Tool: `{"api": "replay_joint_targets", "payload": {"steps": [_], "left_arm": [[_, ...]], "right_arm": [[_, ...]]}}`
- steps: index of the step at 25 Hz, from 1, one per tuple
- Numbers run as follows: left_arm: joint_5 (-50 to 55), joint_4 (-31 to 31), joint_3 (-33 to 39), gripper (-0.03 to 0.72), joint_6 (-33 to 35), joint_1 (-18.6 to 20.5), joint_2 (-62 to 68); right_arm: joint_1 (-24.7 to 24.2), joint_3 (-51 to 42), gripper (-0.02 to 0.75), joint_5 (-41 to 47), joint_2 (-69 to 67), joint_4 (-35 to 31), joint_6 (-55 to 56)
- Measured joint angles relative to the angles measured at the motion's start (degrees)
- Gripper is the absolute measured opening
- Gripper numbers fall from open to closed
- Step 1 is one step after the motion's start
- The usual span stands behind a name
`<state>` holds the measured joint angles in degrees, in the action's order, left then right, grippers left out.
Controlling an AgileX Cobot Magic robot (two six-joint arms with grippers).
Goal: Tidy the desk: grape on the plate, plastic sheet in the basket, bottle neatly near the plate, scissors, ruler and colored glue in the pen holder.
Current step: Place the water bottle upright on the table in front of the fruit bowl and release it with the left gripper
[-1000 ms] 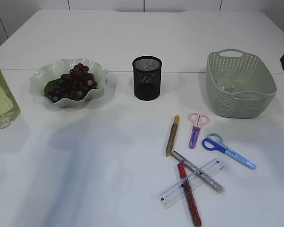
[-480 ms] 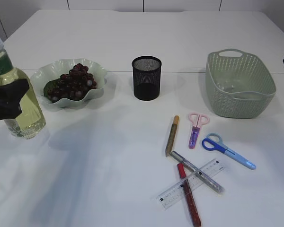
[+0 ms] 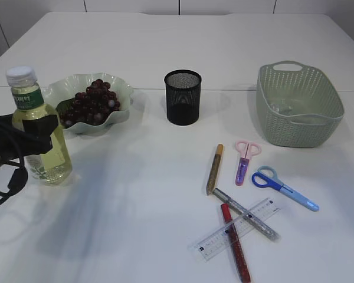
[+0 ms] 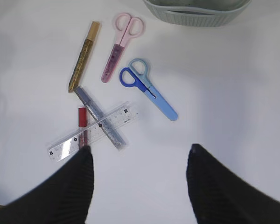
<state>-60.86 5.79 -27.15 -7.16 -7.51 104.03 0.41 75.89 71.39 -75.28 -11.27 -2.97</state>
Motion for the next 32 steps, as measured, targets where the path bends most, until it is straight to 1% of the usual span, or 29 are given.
{"api": "replay_joint_targets", "payload": {"steps": [5, 12, 21, 23, 26, 30, 32], "left_arm": [[-0.1, 1.0, -3.8, 0.429, 0.0, 0.0, 5.1], [-4.0, 2.2, -4.6, 0.429, 0.0, 0.0, 7.9], [-4.6, 3.5, -4.7, 0.43, 0.0, 0.0, 8.3], [-4.6, 4.8, -4.7, 0.445, 0.0, 0.0, 8.3], [-4.7, 6.6, -4.7, 0.491, 0.0, 0.0, 8.3], [-4.8, 7.0, -4.7, 0.565, 0.0, 0.0, 8.3], [-4.8, 7.1, -4.7, 0.585, 0.0, 0.0, 8.3]], "right_arm": [[0.0, 0.0, 0.491, 0.0, 0.0, 0.6, 0.0], [0.0, 0.0, 0.491, 0.0, 0.0, 0.6, 0.0], [0.0, 0.0, 0.491, 0.0, 0.0, 0.8, -0.1], [0.0, 0.0, 0.491, 0.0, 0.0, 0.8, -0.1], [0.0, 0.0, 0.491, 0.0, 0.0, 0.8, -0.1], [0.0, 0.0, 0.491, 0.0, 0.0, 0.8, -0.1], [0.0, 0.0, 0.491, 0.0, 0.0, 0.8, -0.1]]}}
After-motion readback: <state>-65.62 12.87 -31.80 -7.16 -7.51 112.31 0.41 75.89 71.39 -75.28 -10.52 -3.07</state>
